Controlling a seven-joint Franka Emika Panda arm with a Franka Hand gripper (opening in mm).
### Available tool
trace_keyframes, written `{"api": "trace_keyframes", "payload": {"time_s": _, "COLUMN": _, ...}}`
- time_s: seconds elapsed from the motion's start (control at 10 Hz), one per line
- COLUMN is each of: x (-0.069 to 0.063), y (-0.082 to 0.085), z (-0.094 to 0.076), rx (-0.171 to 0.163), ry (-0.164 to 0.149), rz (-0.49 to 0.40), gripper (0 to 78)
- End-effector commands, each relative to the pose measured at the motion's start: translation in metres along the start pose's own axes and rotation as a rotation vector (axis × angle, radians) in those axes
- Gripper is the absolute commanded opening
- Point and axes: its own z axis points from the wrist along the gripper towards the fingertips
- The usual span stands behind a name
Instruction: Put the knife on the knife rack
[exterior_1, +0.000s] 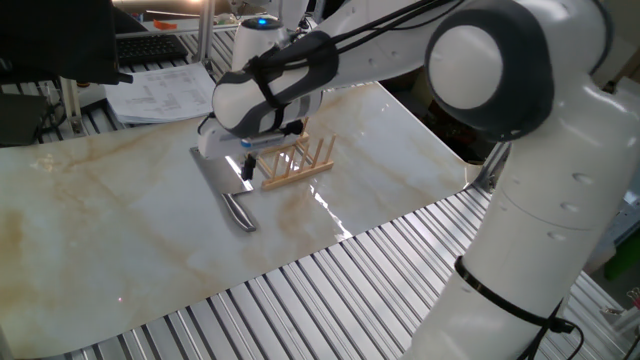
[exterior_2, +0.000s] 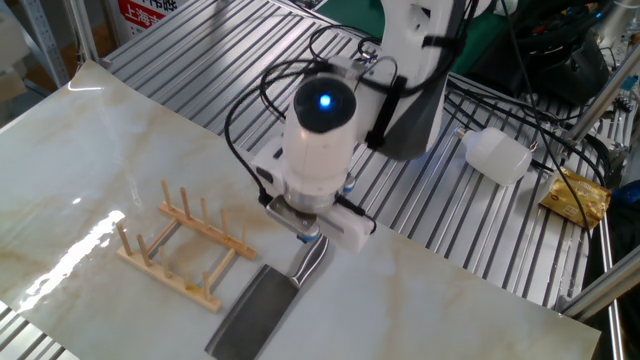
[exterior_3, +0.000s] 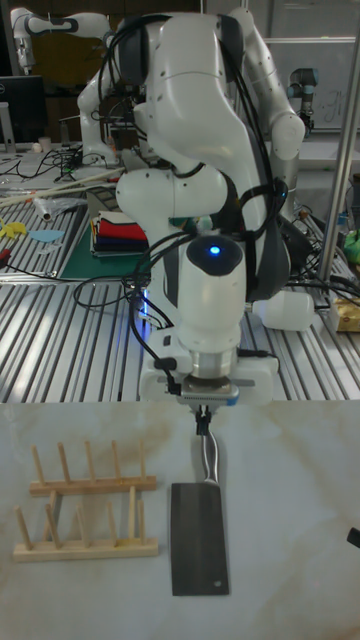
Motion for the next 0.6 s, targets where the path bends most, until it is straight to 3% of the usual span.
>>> {"api": "trace_keyframes", "payload": {"time_s": 0.1, "x": -0.009, "y": 0.004, "z": 0.013, "rx": -0.009, "ry": -0.020, "rz": -0.013, "gripper": 0.0}}
{"api": "trace_keyframes", "payload": {"time_s": 0.6, "x": -0.016, "y": 0.005, "z": 0.031, "rx": -0.037, "ry": -0.036, "rz": -0.007, "gripper": 0.0}}
